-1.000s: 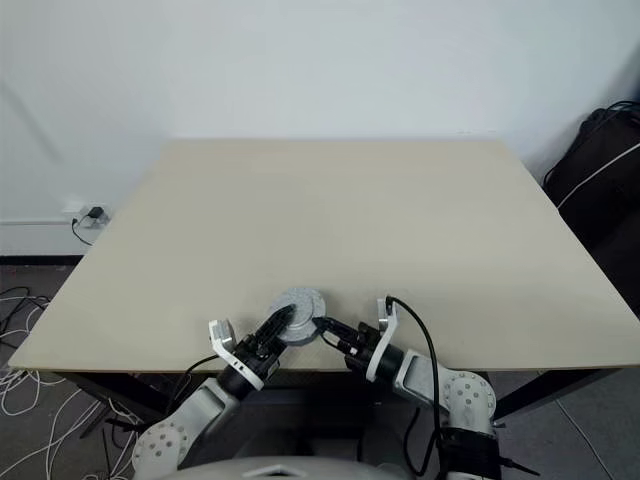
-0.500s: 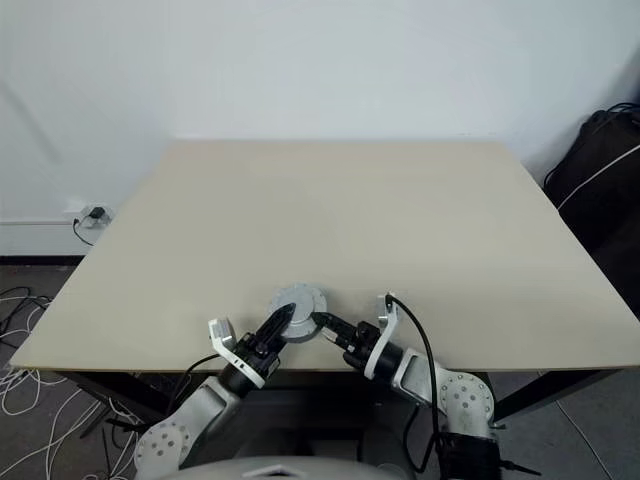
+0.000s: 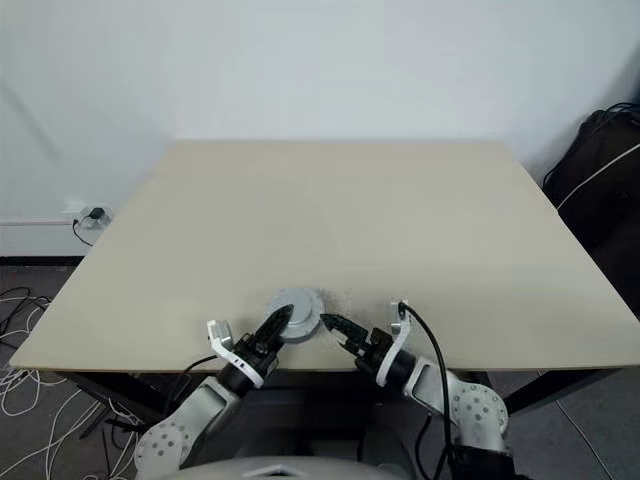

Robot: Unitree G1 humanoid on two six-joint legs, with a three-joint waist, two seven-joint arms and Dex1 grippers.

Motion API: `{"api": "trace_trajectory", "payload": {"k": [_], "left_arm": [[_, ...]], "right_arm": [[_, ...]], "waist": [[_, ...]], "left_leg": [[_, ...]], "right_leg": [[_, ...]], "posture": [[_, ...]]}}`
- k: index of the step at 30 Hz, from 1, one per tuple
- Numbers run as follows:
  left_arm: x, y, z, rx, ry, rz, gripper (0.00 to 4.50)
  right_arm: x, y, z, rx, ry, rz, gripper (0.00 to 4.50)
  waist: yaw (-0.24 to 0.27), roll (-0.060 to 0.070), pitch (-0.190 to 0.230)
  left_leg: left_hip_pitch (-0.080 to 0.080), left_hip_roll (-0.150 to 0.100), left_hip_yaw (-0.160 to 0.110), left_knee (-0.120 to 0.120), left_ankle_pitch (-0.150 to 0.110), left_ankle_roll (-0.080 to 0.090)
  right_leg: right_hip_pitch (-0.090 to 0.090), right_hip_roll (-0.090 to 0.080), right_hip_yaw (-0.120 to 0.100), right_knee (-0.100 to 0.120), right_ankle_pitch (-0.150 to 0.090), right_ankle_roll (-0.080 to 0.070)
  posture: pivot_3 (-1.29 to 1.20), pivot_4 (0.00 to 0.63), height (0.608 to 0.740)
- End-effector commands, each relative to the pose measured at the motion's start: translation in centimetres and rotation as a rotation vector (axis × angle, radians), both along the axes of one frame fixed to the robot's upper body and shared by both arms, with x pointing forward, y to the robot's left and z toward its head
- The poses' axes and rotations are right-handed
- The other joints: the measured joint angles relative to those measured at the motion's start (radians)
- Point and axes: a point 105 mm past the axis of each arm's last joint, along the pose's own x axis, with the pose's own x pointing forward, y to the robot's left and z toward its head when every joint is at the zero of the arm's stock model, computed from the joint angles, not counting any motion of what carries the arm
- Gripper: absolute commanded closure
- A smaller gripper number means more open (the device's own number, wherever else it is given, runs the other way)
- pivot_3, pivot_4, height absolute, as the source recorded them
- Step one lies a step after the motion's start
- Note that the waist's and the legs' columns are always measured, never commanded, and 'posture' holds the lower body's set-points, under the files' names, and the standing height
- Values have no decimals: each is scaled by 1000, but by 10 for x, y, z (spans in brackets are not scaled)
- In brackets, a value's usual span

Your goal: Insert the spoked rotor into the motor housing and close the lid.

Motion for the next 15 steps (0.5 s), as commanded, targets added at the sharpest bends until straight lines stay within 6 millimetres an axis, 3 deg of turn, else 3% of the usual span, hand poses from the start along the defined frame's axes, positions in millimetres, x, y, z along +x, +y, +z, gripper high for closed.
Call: {"api": "trace_trajectory", "payload": {"k": [1, 5, 9, 15], "left_arm": [[26, 9, 38, -23, -144, 92, 2406], [47, 18, 37, 45, -144, 138, 2406], [74, 28, 32, 70, -127, 193, 2406], [120, 38, 20, 119, -49, 273, 2406]], "right_arm": [[11, -3, 23, -176, -254, -81, 0], [15, -1, 29, -369, -456, -149, 0], [17, 2, 23, -563, -600, -151, 0], [24, -5, 16, -750, -706, -211, 0]], "waist": [[1, 0, 0], [2, -1, 0], [5, -2, -1], [17, -7, 2]], "left_leg": [[0, 0, 0, 0, 0, 0], [0, 0, 0, 1, 0, 0], [1, -1, 2, 3, 0, 0], [2, 0, 1, 4, 2, -3]], "right_leg": [[0, 0, 0, 0, 0, 0], [1, 1, -1, 0, 2, 4], [2, 1, -1, 0, 2, 4], [2, 7, -1, 1, 4, 1]], "posture": [[0, 0, 740], [0, 0, 740], [0, 0, 740], [0, 0, 740]]}}
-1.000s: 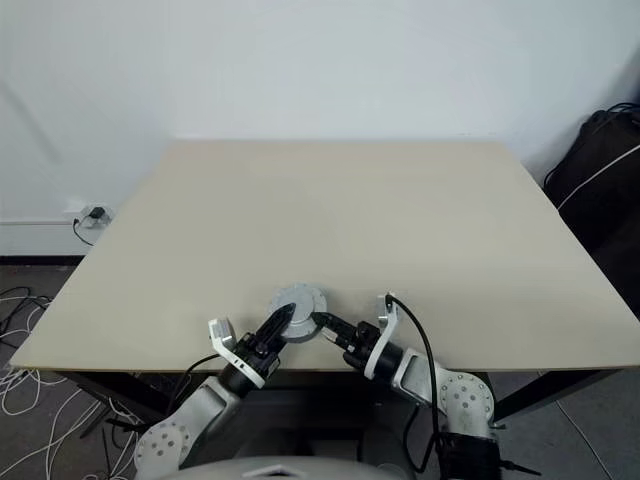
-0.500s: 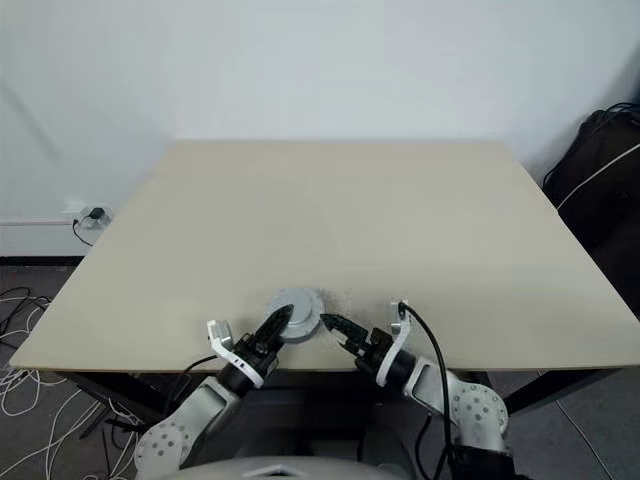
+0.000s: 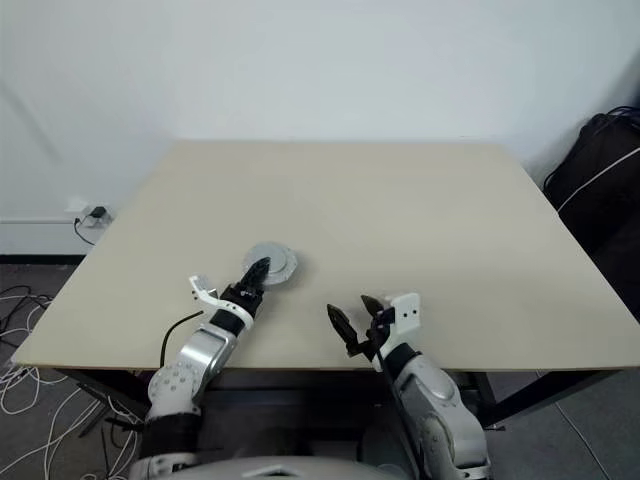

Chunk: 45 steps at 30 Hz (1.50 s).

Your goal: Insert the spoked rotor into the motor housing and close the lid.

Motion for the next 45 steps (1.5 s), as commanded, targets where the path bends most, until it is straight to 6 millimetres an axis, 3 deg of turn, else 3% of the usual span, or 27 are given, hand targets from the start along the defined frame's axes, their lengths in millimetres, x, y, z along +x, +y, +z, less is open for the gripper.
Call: {"api": "trace_trajectory", "payload": {"k": [1, 6, 10, 20, 21, 27, 28, 41, 45], "left_arm": [[35, 4, 13, 9, -18, 63, 2406], [63, 4, 8, 19, 53, 95, 2406], [75, 1, 0, 59, 119, 97, 2406], [75, 1, -26, 157, 298, 126, 2406], [73, 1, -28, 151, 308, 126, 2056], [58, 6, -43, 163, 360, 115, 142], [55, 7, -46, 166, 369, 112, 34], [-33, 17, -81, 268, 587, -24, 34], [-53, 20, -76, 317, 559, -37, 34]], "right_arm": [[9, -7, 9, -94, -123, -63, 0], [13, -14, 2, -170, -151, -123, 0], [13, -15, -1, -187, -149, -142, 0], [12, -15, -8, -206, -116, -149, 0], [12, -14, -9, -206, -113, -145, 0], [13, -11, -11, -212, -102, -129, 0], [14, -11, -12, -213, -100, -127, 0], [13, -6, -18, -205, -66, -106, 0], [14, -6, -19, -195, -53, -107, 0]], "waist": [[9, -2, 1], [16, -5, 3], [15, -6, 3], [13, -7, 3], [12, -7, 2], [7, -8, -2], [5, -8, -4], [-22, -4, -15], [-32, -4, -15]], "left_leg": [[0, 0, 0, 0, 0, 0], [0, 0, 0, 1, 3, -4], [0, 0, 0, 1, 4, -3], [0, 0, 0, 1, 1, 0], [1, 0, 0, 1, 1, 0], [3, 0, 1, 2, 2, 0], [3, 0, 1, 2, 2, 0], [21, 2, 1, -2, -1, 0], [27, 2, 2, -3, -2, 0]], "right_leg": [[0, 1, 0, 0, 0, 0], [0, 2, 0, 0, 7, 0], [0, 2, 1, 0, 7, -1], [0, 2, 1, 1, 8, 0], [0, 2, 1, 1, 8, 1], [1, 2, 2, 4, 8, 1], [2, 1, 2, 4, 8, 0], [16, -2, 4, 6, -1, 1], [23, -3, 6, 5, -4, -1]], "posture": [[0, 0, 740], [0, 0, 740], [0, 0, 740], [0, 0, 740], [0, 0, 740], [0, 0, 740], [0, 0, 740], [0, 0, 740], [0, 0, 740]]}}
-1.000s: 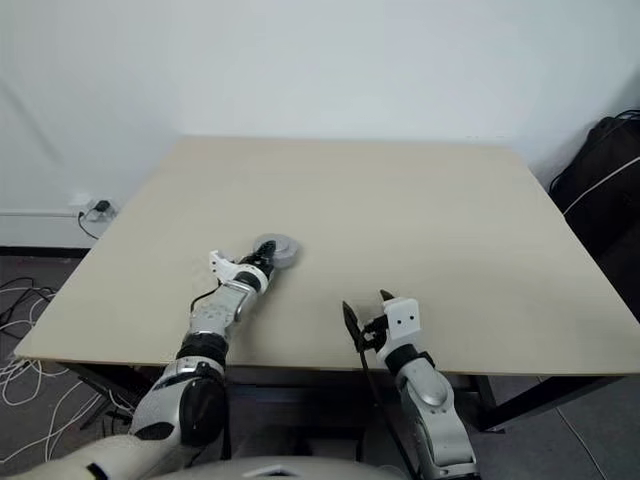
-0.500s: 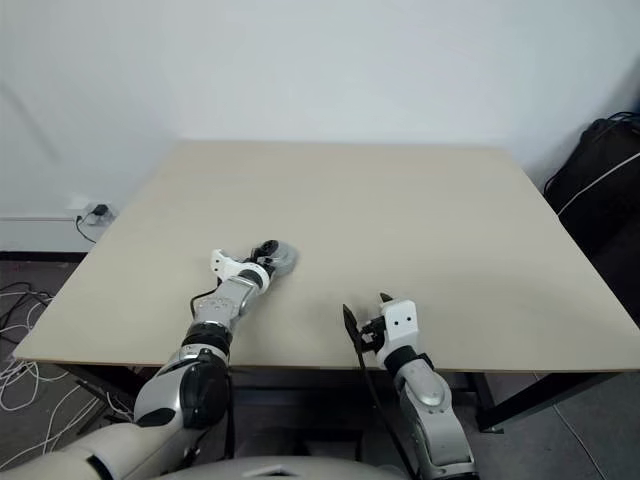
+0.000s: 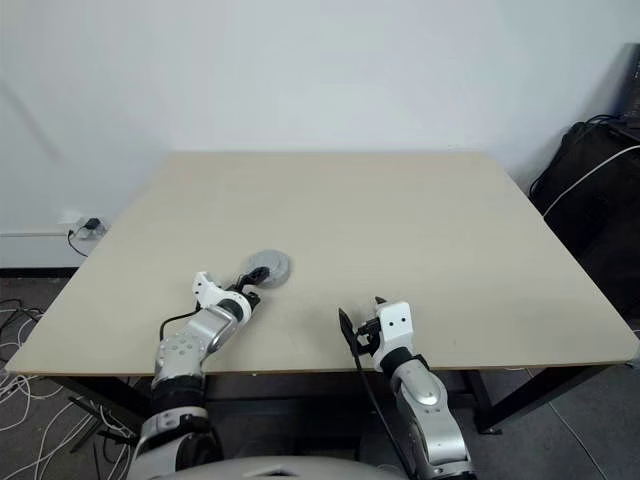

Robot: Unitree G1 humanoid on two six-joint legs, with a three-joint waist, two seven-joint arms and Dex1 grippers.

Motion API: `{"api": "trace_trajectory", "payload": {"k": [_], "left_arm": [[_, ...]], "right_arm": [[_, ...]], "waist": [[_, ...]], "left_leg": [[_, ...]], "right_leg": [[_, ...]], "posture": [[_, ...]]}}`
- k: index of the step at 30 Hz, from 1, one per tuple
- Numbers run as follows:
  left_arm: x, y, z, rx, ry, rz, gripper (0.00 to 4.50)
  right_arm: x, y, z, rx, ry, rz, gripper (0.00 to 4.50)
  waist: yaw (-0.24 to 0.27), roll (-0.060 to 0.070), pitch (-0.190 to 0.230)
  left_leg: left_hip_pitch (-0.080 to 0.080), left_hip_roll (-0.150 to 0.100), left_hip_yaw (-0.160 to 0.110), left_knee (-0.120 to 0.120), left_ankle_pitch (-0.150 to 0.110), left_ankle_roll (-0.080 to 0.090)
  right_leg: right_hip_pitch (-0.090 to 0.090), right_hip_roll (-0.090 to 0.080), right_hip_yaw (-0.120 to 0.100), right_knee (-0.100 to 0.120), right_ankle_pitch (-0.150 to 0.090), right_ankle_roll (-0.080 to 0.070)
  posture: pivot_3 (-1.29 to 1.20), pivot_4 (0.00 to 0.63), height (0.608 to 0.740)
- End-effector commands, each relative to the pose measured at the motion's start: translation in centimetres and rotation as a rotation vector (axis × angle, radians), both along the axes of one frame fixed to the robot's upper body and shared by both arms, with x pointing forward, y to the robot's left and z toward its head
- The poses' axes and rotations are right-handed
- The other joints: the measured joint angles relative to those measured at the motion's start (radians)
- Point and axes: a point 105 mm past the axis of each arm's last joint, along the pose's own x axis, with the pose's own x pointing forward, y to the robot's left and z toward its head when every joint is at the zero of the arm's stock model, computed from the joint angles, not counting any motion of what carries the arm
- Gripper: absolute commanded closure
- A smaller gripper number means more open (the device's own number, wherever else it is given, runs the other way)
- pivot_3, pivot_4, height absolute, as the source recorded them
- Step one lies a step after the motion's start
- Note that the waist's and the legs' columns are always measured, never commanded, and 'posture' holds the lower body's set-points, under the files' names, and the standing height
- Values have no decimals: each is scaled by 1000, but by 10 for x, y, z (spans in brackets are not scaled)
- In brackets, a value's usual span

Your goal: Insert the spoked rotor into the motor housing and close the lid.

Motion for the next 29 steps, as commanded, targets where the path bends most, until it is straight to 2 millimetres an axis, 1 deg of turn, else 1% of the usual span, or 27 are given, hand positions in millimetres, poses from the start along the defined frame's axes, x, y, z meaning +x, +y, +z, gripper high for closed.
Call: {"api": "trace_trajectory", "payload": {"k": [1, 3, 7, 10, 12, 15, 18, 20, 23, 26, 29], "left_arm": [[-37, -2, -27, 65, 124, -21, 34], [-38, 2, -19, 232, 40, -82, 34], [-36, 7, -7, 502, -108, -147, 34], [-34, 15, -1, 691, -185, -128, 34], [-34, 14, 3, 778, -241, -131, 34], [-34, 12, 13, 955, -366, -149, 34], [-35, 8, 17, 1044, -444, -159, 34], [-35, 6, 17, 1071, -472, -161, 34], [-35, 0, 24, 1139, -571, -166, 34], [-38, -8, 30, 1162, -660, -169, 34], [-37, -9, 30, 1148, -674, -141, 34]], "right_arm": [[6, 2, 9, 23, -29, 1, 0], [7, 0, 10, 32, -32, -11, 0], [11, -7, 14, 36, -63, -68, 0], [16, -21, 13, -8, -87, -167, 0], [18, -30, 12, -20, -97, -243, 0], [16, -52, 12, -26, -133, -416, 0], [9, -67, 17, -21, -201, -529, 0], [6, -70, 18, -23, -226, -553, 0], [-3, -75, 19, -91, -283, -573, 0], [-11, -75, 15, -102, -287, -574, 0], [-14, -72, 12, -80, -278, -561, 0]], "waist": [[-7, 0, 0], [-11, 0, 0], [-5, 1, 0], [-1, 0, 3], [3, 0, 6], [15, 1, 9], [32, 2, 9], [39, 2, 9], [41, 2, 9], [43, 3, 9], [43, 3, 10]], "left_leg": [[1, 0, 0, -1, 0, 0], [4, 0, 0, -3, 0, -1], [4, 0, 0, -6, -1, -1], [3, 0, 0, -8, -1, -2], [2, 0, 0, -8, -1, -2], [-1, 0, 0, -7, -1, -2], [-8, 0, -1, -6, -1, -2], [-11, -1, 0, -6, -2, -1], [-13, -1, 0, -6, -2, 0], [-13, -1, 0, -7, -2, 0], [-13, -1, 0, -6, -2, 0]], "right_leg": [[1, 0, 1, 0, -1, -1], [2, 0, 2, 0, -2, -2], [1, -1, 2, -1, -5, -4], [-1, -1, 2, 0, -6, -5], [-2, -1, 2, 0, -6, -5], [-5, -1, 1, 0, -6, -5], [-11, -2, 0, 0, -6, -5], [-14, -3, 0, 0, -5, -4], [-16, -3, 0, -1, -5, -4], [-16, -2, 0, 0, -6, -4], [-16, -3, 0, 0, -6, -5]], "posture": [[0, 0, 740], [0, 0, 740], [0, 0, 740], [0, 0, 740], [0, 0, 740], [0, 0, 740], [0, 0, 740], [0, 0, 740], [0, 0, 740], [0, 0, 740], [0, 0, 740]]}}
